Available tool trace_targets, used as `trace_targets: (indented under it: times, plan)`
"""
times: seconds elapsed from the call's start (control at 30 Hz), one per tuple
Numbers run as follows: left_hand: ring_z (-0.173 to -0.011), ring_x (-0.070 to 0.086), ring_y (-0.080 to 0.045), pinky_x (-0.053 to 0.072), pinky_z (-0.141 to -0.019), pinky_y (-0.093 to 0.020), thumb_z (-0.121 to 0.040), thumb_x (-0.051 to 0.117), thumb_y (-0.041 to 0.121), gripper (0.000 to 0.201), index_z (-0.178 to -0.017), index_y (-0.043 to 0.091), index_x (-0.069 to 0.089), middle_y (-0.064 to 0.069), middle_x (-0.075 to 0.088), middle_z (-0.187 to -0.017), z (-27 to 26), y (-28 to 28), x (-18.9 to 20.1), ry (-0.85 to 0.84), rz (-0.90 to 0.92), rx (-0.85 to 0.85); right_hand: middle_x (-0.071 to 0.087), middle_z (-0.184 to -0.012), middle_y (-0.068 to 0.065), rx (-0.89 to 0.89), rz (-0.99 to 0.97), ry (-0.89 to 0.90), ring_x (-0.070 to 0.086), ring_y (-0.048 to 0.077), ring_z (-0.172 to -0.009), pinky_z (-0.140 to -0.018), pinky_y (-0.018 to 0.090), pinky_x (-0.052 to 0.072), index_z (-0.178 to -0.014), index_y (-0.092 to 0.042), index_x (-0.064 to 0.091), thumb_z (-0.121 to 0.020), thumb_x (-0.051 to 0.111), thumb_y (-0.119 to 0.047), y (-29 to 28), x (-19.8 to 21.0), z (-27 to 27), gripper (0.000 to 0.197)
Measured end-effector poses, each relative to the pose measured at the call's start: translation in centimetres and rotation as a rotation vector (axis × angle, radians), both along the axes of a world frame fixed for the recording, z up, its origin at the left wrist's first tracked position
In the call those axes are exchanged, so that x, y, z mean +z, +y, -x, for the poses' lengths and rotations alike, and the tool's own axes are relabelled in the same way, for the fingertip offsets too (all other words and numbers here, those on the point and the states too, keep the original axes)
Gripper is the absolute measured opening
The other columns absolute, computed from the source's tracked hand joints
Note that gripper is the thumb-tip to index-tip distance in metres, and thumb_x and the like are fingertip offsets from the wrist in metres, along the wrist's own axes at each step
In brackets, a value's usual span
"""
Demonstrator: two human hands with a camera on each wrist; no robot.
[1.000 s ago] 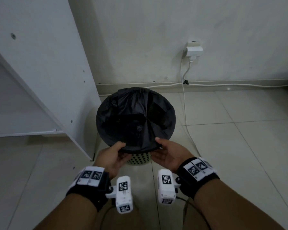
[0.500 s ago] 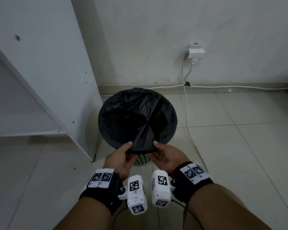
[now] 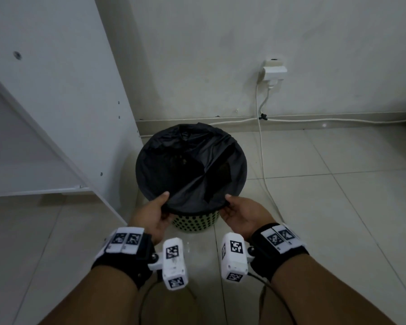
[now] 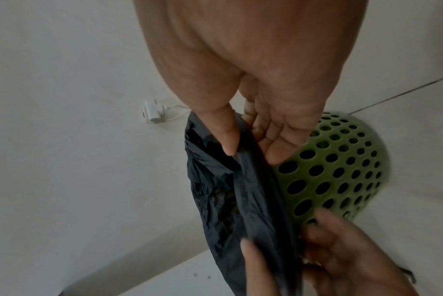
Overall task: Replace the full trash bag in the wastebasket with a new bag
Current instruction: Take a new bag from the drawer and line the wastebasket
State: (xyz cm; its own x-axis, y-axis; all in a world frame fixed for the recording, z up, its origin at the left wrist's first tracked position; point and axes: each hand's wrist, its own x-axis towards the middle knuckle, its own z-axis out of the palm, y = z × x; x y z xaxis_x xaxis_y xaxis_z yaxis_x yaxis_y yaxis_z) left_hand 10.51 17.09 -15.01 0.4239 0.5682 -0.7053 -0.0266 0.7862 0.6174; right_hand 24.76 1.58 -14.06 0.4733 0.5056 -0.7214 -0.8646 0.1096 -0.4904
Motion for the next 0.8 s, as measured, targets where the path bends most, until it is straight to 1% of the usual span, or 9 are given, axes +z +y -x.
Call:
trace_targets:
  times: [0.07, 0.13, 0.2, 0.33, 0.43, 0.5, 0.53, 0.67, 0.8]
  plan:
    - [-0.083, 0.068, -0.019, 0.057, -0.054, -0.028, -0.089, 0.073, 0.019, 0.027, -0.113, 0.010, 0.067, -0.010, 0.074, -0.103, -0.5, -1.6, -0.5, -0.001, 0.003, 0.015, 0.072, -0.072, 0.011, -0.009, -0.024, 0.012, 0.063, 0.022, -0.073, -0.058, 0.029, 0.056, -0.092, -0.001, 0.063, -0.093, 0.055, 0.003, 0.5, -0.2, 0.9, 0.009]
    - [-0.077, 0.067, -0.020, 0.057, -0.058, -0.030, -0.087, 0.074, 0.018, 0.024, -0.108, 0.009, 0.069, -0.012, 0.074, -0.100, -1.0, -3.3, -0.8, 0.007, -0.006, 0.014, 0.073, -0.073, 0.011, 0.025, -0.042, 0.016, 0.063, 0.022, -0.072, -0.061, 0.029, 0.057, -0.092, -0.002, 0.063, -0.092, 0.056, 0.004, 0.8, -0.4, 2.0, 0.009]
    - [-0.079, 0.068, -0.022, 0.058, -0.060, -0.030, -0.088, 0.072, 0.014, 0.020, -0.107, 0.005, 0.069, -0.016, 0.073, -0.104, -1.4, -4.0, -0.9, 0.009, -0.009, 0.055, 0.073, -0.071, 0.010, 0.073, -0.034, -0.002, 0.063, 0.021, -0.071, -0.065, 0.029, 0.056, -0.089, -0.003, 0.064, -0.092, 0.058, 0.003, 0.9, -0.4, 2.6, 0.009]
    - [-0.087, 0.070, -0.026, 0.060, -0.055, -0.029, -0.091, 0.066, 0.008, 0.029, -0.119, 0.000, 0.064, -0.019, 0.072, -0.110, -1.1, -2.5, -0.7, 0.000, 0.002, 0.036, 0.070, -0.082, 0.010, 0.092, 0.048, -0.082, 0.063, 0.023, -0.078, -0.078, 0.034, 0.054, -0.091, -0.006, 0.066, -0.087, 0.068, -0.004, 0.0, -0.3, 1.4, 0.004]
    - [-0.070, 0.070, -0.020, 0.058, -0.049, -0.027, -0.093, 0.063, 0.005, 0.022, -0.115, 0.005, 0.062, -0.012, 0.073, -0.089, -0.5, -1.2, -0.1, 0.009, 0.000, -0.057, 0.068, -0.097, 0.012, -0.004, 0.036, -0.085, 0.064, 0.025, -0.088, -0.079, 0.034, 0.054, -0.101, -0.005, 0.068, -0.085, 0.072, -0.011, -0.6, -0.3, -0.6, 0.017]
    - [-0.054, 0.069, -0.014, 0.057, -0.047, -0.026, -0.094, 0.062, 0.004, 0.015, -0.108, 0.007, 0.061, -0.008, 0.073, -0.072, -0.2, -0.5, 0.1, 0.021, 0.000, -0.115, 0.070, -0.096, 0.012, -0.015, 0.040, -0.087, 0.065, 0.025, -0.087, -0.072, 0.033, 0.054, -0.101, -0.004, 0.068, -0.087, 0.070, -0.010, -0.6, 0.0, -1.2, 0.015]
    - [-0.053, 0.069, -0.013, 0.057, -0.047, -0.027, -0.094, 0.062, 0.005, 0.013, -0.107, 0.007, 0.061, -0.007, 0.073, -0.070, 0.0, -0.2, 0.2, 0.027, -0.004, -0.131, 0.070, -0.093, 0.012, -0.009, 0.047, -0.080, 0.065, 0.024, -0.084, -0.070, 0.032, 0.054, -0.098, -0.003, 0.067, -0.088, 0.069, -0.007, -0.5, 0.0, -1.3, 0.011]
    - [-0.078, 0.066, -0.017, 0.060, -0.053, -0.027, -0.094, 0.065, 0.011, 0.022, -0.115, 0.010, 0.063, -0.008, 0.072, -0.096, 0.0, 0.0, -0.2, 0.036, -0.047, -0.118, 0.069, -0.086, 0.012, -0.050, 0.020, -0.053, 0.063, 0.022, -0.078, -0.071, 0.030, 0.052, -0.092, -0.002, 0.065, -0.092, 0.059, 0.003, 0.2, -0.2, -1.2, 0.008]
    - [-0.085, 0.068, -0.021, 0.057, -0.066, -0.033, -0.088, 0.073, 0.015, 0.024, -0.111, 0.013, 0.067, -0.009, 0.074, -0.102, -1.0, -1.7, -0.6, 0.046, -0.068, -0.049, 0.070, -0.074, 0.006, -0.058, -0.022, -0.087, 0.061, 0.019, -0.075, -0.072, 0.027, 0.051, -0.084, -0.007, 0.063, -0.094, 0.053, 0.005, 0.7, -0.3, -0.1, 0.019]
